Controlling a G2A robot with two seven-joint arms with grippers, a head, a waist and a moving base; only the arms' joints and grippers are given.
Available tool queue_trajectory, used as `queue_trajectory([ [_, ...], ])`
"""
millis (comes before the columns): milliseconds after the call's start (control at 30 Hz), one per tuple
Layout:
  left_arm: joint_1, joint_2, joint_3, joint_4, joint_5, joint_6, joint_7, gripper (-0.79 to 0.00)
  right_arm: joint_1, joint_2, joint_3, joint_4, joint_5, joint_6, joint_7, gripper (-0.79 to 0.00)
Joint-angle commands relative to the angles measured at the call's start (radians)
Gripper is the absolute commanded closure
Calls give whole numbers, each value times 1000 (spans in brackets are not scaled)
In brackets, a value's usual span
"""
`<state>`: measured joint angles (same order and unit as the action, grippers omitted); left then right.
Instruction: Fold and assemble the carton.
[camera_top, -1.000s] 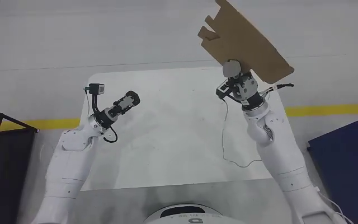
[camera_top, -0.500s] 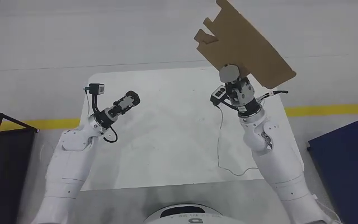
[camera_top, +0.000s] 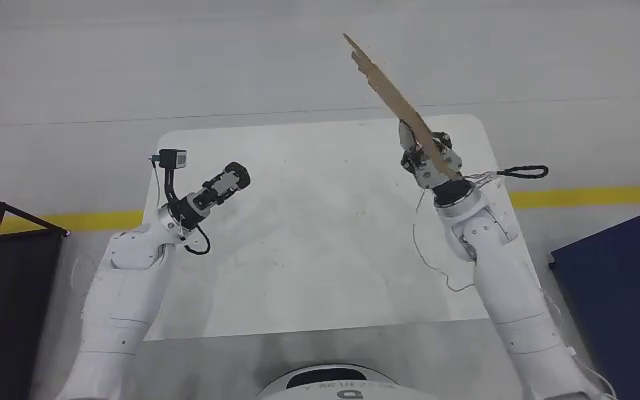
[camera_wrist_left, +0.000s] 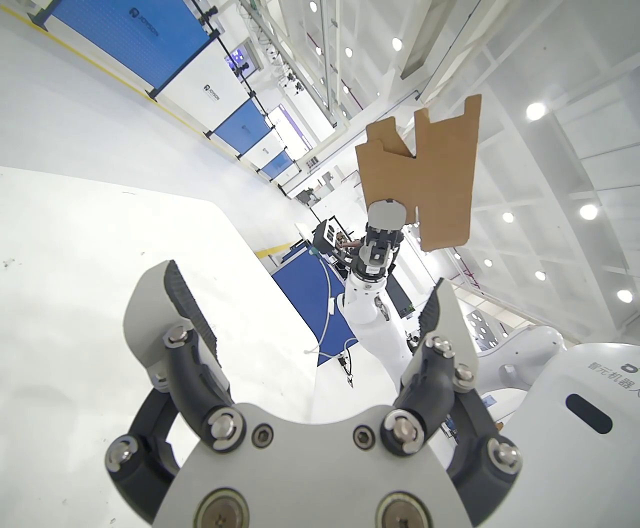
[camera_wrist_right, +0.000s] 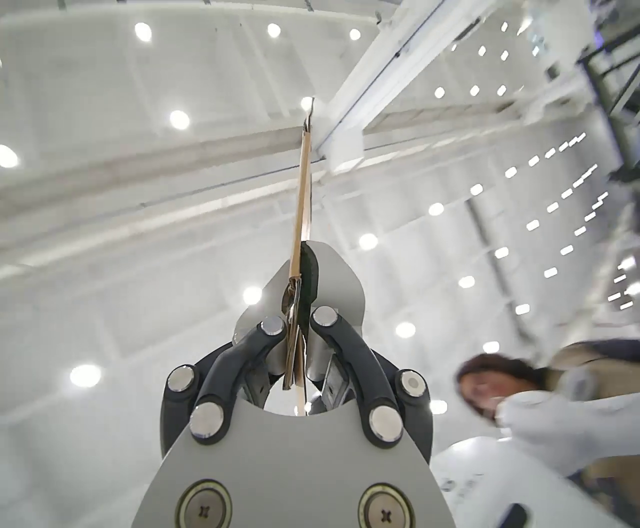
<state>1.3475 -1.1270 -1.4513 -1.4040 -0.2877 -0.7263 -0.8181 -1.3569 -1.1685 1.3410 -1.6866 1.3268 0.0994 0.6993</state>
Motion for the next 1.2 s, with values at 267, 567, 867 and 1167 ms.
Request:
queue_trajectory([
  [267, 0, 0, 0, 0, 0, 0, 0, -785, 46, 21, 69, 25, -730, -513, 177, 0],
  [567, 0, 0, 0, 0, 0, 0, 0, -785, 94, 31, 132, 66, -1125, -910, 178, 0],
  [867, 0, 0, 0, 0, 0, 0, 0, -785, 119, 33, 129, 115, -1271, -988, 111, 0],
  [1167, -9, 2, 8, 5, 143, 15, 22, -785, 119, 33, 129, 115, -1271, -988, 111, 0],
])
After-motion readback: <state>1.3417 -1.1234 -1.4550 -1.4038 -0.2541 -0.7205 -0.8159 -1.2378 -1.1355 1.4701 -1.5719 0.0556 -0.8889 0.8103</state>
